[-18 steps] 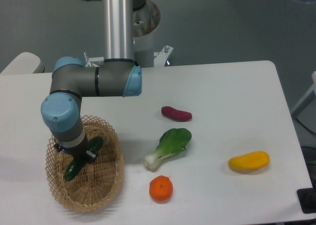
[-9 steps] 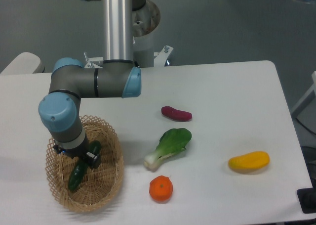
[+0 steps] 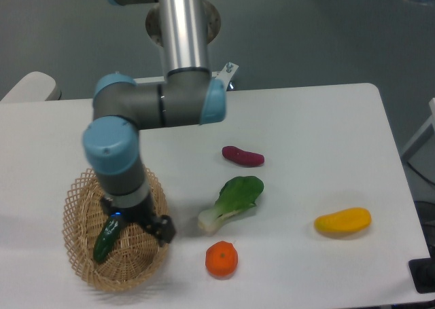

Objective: Place the cucumber in the basket

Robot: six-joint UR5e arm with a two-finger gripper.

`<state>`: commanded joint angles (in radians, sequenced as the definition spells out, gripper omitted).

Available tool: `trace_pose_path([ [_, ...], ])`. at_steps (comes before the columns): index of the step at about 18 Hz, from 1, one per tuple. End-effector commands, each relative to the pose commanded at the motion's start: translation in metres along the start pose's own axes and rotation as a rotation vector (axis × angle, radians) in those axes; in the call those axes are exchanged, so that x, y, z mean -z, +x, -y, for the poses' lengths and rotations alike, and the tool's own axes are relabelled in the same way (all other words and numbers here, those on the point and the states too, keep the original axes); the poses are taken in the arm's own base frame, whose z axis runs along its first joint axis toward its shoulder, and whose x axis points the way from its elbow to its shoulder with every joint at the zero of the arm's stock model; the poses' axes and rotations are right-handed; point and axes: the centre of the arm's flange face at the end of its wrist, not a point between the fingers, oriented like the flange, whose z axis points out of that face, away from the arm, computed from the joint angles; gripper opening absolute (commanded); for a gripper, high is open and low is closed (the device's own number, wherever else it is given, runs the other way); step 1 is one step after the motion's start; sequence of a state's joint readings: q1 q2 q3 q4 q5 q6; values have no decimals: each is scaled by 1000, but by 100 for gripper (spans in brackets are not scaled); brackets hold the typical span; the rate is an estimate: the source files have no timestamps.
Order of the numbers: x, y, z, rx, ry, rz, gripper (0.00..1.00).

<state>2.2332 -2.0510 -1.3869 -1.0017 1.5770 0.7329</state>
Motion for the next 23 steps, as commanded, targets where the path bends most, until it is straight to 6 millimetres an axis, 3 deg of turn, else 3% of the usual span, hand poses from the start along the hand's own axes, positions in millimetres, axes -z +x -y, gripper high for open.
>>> trace_pose_path([
  [7,18,-108,-62,-224,-19,64,100],
  [12,26,-151,-114,-420,-87,57,100],
  [17,33,-175,-148,-586,-118,37,100],
  [23,31,-175,-147,-596,-110,36,100],
])
